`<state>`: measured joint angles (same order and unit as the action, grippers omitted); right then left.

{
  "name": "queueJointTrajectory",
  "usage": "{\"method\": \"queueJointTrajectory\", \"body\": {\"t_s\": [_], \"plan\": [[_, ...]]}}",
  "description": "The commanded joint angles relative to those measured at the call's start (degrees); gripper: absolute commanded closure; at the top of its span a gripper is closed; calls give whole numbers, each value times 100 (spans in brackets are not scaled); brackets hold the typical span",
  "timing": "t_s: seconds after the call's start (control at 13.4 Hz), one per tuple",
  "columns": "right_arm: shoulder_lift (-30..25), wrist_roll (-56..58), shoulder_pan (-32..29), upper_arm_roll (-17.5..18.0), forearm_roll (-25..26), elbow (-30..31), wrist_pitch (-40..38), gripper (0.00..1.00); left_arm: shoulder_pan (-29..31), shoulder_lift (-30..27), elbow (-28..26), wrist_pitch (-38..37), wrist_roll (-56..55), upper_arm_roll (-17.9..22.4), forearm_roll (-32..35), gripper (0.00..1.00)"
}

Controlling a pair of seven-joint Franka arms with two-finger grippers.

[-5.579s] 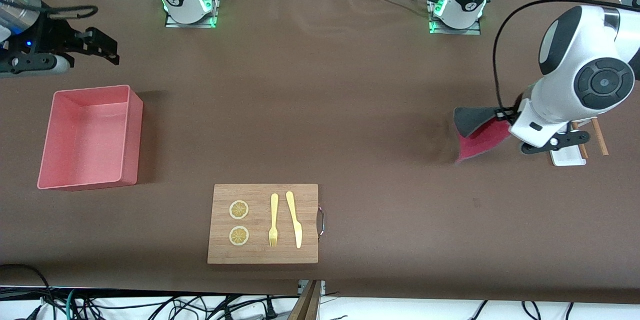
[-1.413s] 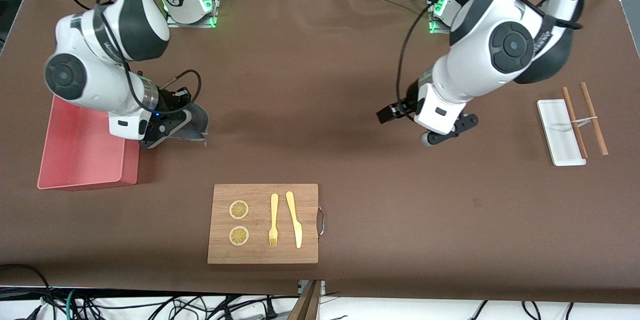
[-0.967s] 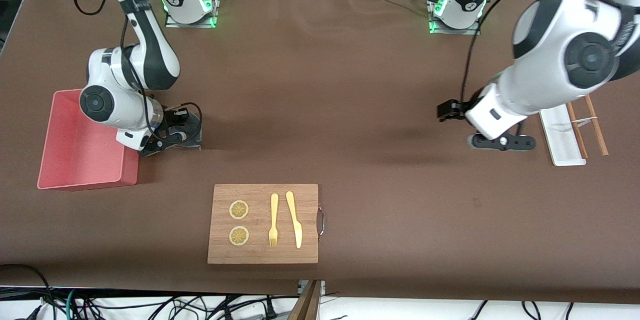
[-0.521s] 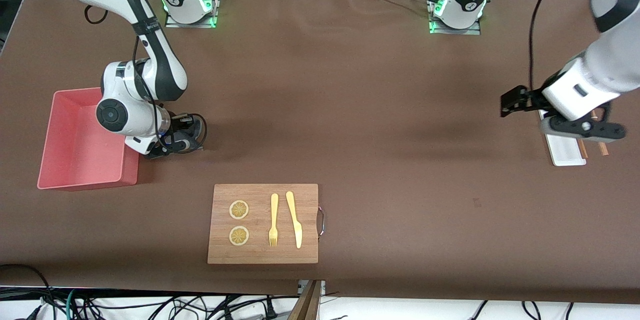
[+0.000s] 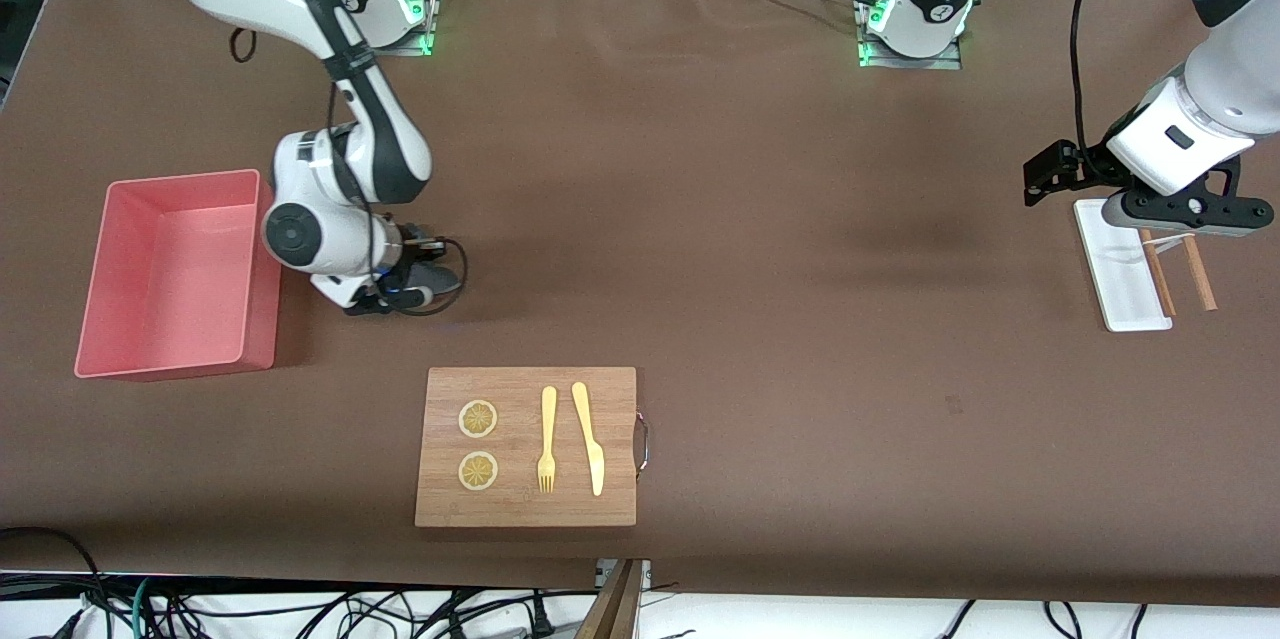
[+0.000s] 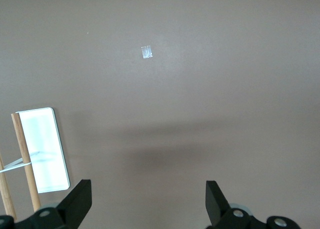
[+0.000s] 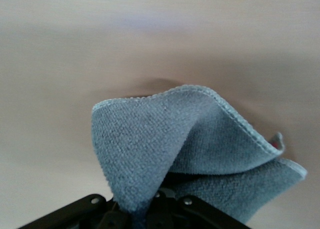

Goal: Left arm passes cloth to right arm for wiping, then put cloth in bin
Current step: 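Wipe the table surface with the cloth in the right gripper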

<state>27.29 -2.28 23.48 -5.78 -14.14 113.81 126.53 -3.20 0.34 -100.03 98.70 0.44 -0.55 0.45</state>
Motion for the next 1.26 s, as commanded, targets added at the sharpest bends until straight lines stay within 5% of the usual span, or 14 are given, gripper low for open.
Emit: {"method": "queueJointTrajectory", "body": {"t_s": [0.0,0.6,0.97,1.19], "plan": [[109,-920,525,-37,-151,-306,-41,100,-84,-113,-78,9,44,38,166,0],[180,-2470,1265,174,-661,-1000,-93,100,-111,-69,1,-9,26,29,175,0],[162,-1429,466,7,-661,-913,-778,100,-119,-60,19,0,35,38,175,0],[75,-399,245,-501,-652,-589,-980,100,-120,-51,19,8,35,38,184,0]]}}
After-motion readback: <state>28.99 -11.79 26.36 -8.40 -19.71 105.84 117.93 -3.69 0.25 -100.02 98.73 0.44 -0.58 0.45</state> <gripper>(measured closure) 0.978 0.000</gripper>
